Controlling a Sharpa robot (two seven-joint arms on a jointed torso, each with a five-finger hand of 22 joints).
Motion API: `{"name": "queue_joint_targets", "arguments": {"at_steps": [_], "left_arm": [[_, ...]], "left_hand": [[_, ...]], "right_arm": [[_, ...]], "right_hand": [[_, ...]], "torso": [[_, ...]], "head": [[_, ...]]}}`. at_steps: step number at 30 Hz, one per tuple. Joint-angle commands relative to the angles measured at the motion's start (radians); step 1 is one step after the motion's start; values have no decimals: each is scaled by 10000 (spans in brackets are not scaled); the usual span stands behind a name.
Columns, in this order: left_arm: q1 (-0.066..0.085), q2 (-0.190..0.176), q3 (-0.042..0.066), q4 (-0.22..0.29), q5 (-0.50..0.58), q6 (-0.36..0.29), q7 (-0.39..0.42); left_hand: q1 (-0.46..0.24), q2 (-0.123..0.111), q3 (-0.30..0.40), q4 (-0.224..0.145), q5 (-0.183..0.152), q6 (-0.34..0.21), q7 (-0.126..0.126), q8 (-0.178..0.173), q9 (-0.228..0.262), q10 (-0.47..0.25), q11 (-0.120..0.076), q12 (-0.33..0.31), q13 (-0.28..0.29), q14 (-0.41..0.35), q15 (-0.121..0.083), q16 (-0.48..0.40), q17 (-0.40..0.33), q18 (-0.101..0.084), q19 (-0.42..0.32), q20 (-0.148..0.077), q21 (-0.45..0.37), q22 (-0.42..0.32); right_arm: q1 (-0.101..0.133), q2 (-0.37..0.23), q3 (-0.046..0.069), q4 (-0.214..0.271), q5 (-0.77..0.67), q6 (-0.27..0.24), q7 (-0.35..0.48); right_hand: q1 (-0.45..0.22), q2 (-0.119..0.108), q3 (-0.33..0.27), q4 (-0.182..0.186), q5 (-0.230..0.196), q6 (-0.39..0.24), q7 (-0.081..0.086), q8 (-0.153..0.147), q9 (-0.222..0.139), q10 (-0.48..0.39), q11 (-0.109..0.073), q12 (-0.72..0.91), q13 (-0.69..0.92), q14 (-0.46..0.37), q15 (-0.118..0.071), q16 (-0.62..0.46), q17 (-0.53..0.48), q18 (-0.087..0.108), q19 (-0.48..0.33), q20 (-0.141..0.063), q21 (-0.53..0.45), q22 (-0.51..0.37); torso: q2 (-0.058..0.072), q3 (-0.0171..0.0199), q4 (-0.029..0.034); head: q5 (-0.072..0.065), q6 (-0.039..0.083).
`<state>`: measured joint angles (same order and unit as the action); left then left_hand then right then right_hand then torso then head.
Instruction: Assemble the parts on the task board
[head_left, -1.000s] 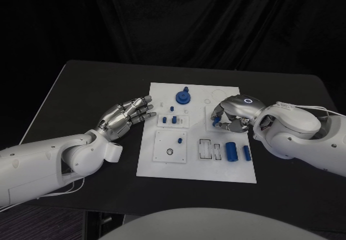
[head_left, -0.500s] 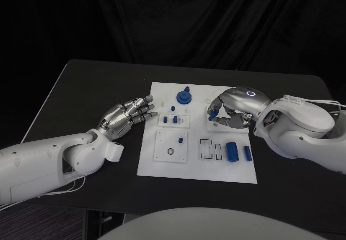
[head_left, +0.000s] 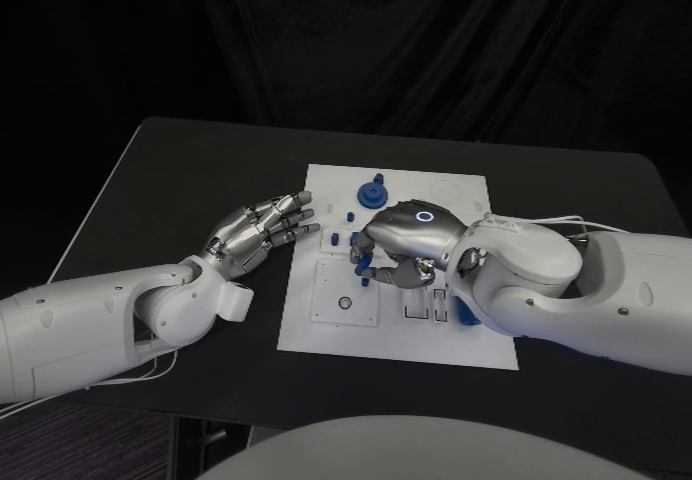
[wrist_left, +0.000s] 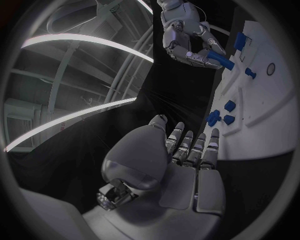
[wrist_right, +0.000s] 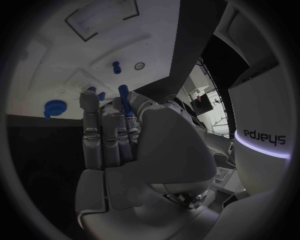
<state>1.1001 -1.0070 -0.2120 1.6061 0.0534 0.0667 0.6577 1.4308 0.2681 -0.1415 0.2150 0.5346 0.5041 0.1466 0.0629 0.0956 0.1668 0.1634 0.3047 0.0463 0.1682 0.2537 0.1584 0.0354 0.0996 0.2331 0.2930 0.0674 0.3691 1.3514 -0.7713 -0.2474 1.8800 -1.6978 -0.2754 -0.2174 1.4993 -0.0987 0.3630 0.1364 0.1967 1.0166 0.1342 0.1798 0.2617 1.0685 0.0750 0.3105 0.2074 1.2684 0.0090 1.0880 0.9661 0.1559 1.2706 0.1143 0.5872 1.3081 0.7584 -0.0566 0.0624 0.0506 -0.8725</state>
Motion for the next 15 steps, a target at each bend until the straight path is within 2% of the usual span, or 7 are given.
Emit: {"name": "queue_joint_targets", "arguments": {"at_steps": [1,6,12,15], "left_arm": [[-9,36,8,4,26,91,99],[-10,100,8,-68,26,121,82],[-13,164,9,-120,26,156,83],[-14,176,9,-123,26,167,82]], "left_hand": [[115,12,-2,-81,62,3,32,63,6,-2,-78,-65,-6,-33,71,24,15,-195,78,-1,-16,-11],[113,13,0,-82,63,0,32,63,6,-4,-78,-67,-6,-30,71,28,16,-195,85,-2,-15,0],[110,16,4,-83,62,-13,32,61,3,-16,-81,-85,-9,-43,72,18,13,-196,74,-3,-20,-18],[110,16,4,-83,62,-13,32,61,3,-16,-81,-85,-9,-43,72,18,13,-196,74,-3,-20,-18]], "right_arm": [[-141,318,6,-188,-544,255,425],[-352,787,7,-446,-686,264,622],[-514,1014,7,-643,-730,340,710],[-574,1050,7,-705,-738,393,721]], "right_hand": [[-12,-79,-16,-45,-88,-4,33,28,24,14,54,-66,-20,-56,-2,-29,-2,-39,-44,-35,-45,621],[-9,-80,-24,-57,-252,-24,36,18,67,13,63,-114,-21,-52,9,-17,26,-51,-46,-27,11,631],[21,-81,-17,-82,-271,-19,35,20,83,6,63,-132,-22,-31,8,15,66,-57,-35,-27,61,642],[40,-82,-13,-98,-281,-10,34,25,95,7,63,-141,-22,-29,7,20,73,-59,-32,-27,80,646]], "torso": [[-3,28,1],[-5,26,41],[-7,24,73],[-8,3,41]], "head": [[73,-2],[27,-2],[-10,-2],[43,-2]]}}
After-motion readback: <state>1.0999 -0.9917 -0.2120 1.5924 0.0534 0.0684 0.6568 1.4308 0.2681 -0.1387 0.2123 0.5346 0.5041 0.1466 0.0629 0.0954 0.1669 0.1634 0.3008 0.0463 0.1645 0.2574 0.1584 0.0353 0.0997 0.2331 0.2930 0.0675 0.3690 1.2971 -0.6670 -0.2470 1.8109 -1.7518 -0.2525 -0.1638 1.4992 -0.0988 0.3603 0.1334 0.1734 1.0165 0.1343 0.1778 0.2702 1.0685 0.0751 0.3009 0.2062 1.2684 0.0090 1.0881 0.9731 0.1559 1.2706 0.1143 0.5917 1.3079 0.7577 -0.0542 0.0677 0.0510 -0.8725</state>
